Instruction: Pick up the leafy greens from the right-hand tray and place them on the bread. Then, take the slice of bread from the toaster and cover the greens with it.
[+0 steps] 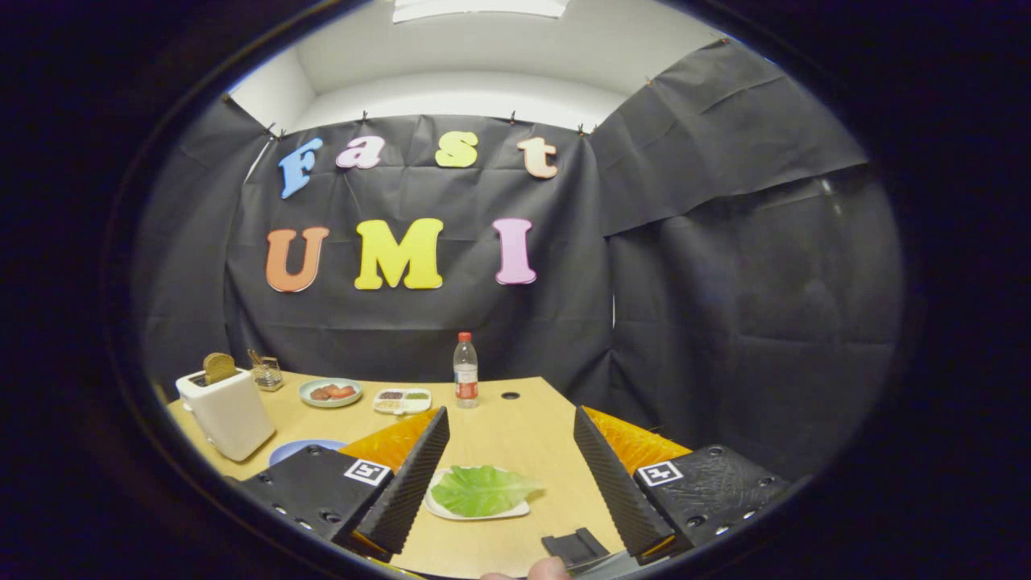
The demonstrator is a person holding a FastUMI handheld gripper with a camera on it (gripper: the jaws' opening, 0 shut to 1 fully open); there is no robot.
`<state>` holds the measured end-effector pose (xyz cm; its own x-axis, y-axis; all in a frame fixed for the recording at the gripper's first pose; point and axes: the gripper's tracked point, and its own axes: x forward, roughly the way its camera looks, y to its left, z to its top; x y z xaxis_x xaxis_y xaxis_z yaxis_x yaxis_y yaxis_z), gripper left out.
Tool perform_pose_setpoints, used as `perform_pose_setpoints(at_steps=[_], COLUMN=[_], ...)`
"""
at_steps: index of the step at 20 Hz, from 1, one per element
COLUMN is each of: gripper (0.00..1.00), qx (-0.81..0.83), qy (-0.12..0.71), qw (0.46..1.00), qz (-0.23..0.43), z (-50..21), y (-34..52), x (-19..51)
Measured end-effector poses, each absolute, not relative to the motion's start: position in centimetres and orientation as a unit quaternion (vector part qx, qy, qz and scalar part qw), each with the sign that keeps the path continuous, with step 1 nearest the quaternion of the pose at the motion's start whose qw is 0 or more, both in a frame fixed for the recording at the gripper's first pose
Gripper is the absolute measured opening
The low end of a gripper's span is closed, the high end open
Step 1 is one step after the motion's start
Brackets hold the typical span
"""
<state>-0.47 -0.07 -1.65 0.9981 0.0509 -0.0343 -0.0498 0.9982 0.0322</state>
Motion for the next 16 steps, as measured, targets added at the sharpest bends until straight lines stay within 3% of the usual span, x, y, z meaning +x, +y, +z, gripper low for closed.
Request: perform_pose_setpoints(at_steps=[8,16], gripper=[0.95,0.96], qx=[0.080,0.210], qy=[0.122,0.235], qw=[0.987,0.948], qz=[0.060,0.044], z=[-7.0,-13.8], y=[-0.1,-0.3], x=[2.2,6.2])
